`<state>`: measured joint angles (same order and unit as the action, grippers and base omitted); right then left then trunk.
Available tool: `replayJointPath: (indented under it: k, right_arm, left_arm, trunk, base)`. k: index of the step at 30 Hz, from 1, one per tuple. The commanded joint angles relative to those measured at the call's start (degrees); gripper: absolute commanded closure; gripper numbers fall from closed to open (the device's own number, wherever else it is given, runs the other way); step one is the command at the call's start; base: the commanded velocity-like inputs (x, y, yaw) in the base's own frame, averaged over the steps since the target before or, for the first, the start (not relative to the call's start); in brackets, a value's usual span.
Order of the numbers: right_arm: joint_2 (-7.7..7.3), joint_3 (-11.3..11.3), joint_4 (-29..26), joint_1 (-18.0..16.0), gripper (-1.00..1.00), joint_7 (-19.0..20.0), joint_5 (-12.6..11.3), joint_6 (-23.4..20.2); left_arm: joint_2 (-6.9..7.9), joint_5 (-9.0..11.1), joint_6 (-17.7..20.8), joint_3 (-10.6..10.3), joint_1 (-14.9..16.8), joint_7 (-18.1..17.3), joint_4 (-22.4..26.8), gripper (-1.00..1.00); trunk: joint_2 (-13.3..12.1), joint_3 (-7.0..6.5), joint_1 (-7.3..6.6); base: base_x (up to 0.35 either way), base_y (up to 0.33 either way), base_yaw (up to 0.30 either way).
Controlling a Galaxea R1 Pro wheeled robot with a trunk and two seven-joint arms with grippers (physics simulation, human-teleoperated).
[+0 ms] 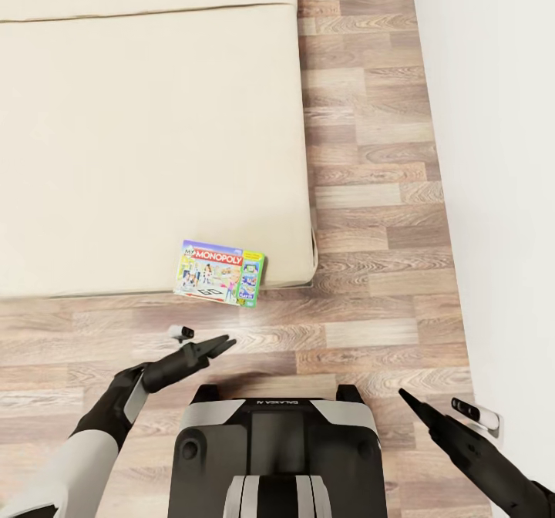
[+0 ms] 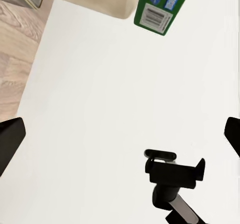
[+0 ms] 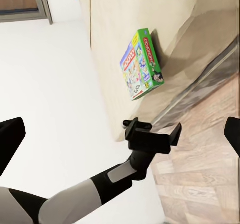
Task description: Put all the toys in the child's room - the three board games (two on the bed and one on the table), the two jigsaw puzzles on the table, and the tennis ball on the table - inside the toy box on the table in the child's room.
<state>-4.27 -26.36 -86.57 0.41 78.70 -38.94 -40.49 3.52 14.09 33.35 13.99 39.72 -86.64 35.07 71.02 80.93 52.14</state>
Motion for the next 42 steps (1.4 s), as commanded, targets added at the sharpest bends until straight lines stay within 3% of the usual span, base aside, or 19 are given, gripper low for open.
replayJointPath:
  k: [1,5,13,42]
  right_arm:
    - [-0.02,0.0,0.0,0.0,-1.00,-0.4,-0.3,-0.5]
    - [0.03,0.0,0.0,0.0,-1.00,-1.6,-0.3,-0.5]
    - [0.01,-0.1,0.0,0.0,-1.00,-4.2,-0.3,-0.6]
    - [-0.21,-0.1,-0.2,0.0,-1.00,-4.8,-0.3,-0.6]
  left_arm:
    - [-0.20,0.0,0.6,0.4,0.0,-0.2,0.0,-1.00]
    - [-0.40,0.0,0.5,1.6,0.0,-0.1,0.0,-1.00]
    - [-0.51,0.0,0.5,2.0,-0.1,-0.1,0.0,-1.00]
    - [-0.84,0.1,0.4,2.5,-0.1,0.1,0.1,-1.00]
  trunk:
    - [0.0,0.01,0.00]
    - [0.0,0.01,0.00]
    - [0.0,0.01,0.00]
    - [0.0,0.01,0.00]
  base:
    - [-0.049,0.000,0.000]
    - [-0.146,0.000,0.000]
    - [-0.187,0.000,0.000]
    - [-0.053,0.000,0.000]
